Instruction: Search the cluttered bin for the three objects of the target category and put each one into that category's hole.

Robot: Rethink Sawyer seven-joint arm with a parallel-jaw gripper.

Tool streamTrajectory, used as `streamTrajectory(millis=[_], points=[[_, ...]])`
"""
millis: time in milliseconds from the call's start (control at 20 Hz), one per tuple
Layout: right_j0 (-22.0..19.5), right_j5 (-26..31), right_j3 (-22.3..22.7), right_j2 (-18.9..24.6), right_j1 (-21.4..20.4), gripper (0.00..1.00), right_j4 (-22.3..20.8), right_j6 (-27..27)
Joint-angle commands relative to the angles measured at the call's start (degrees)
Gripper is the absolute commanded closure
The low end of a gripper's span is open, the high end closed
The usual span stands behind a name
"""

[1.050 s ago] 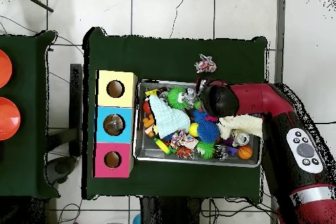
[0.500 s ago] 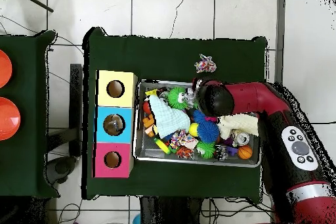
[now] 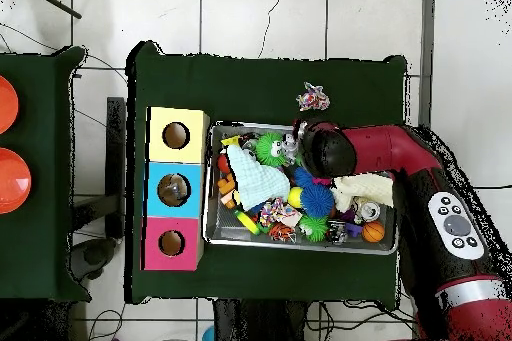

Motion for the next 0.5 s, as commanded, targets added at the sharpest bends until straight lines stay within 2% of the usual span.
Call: streamTrajectory(millis=[50,500], points=[[-0.2,-0.9,2.9,0.3,1.6,0.0,-2.4,-7.4],[0.1,-2.0,3.0,-0.1,1.4,0.0,-3.4,-6.7]])
